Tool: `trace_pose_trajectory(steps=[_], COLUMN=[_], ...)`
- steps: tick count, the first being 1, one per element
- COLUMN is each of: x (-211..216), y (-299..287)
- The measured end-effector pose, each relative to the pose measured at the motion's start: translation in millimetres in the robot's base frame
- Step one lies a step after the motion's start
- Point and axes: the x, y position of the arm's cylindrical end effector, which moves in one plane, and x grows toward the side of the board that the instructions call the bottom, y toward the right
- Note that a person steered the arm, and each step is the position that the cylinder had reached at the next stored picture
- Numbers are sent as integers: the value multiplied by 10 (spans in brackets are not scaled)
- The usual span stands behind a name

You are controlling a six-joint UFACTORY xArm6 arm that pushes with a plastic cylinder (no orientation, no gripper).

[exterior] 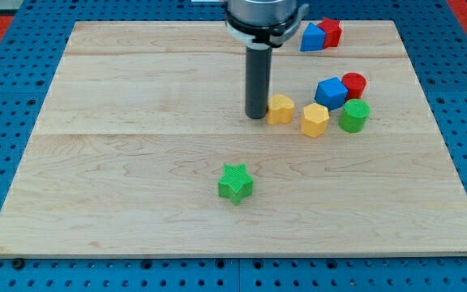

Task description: Push the green star into the yellow blocks

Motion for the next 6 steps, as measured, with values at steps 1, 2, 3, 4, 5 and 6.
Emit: trace_pose_trajectory(steps=[1,2,3,4,5,6], x=[13,97,98,345,755,1312], y=[243,191,-545,-927,-1084,-1146])
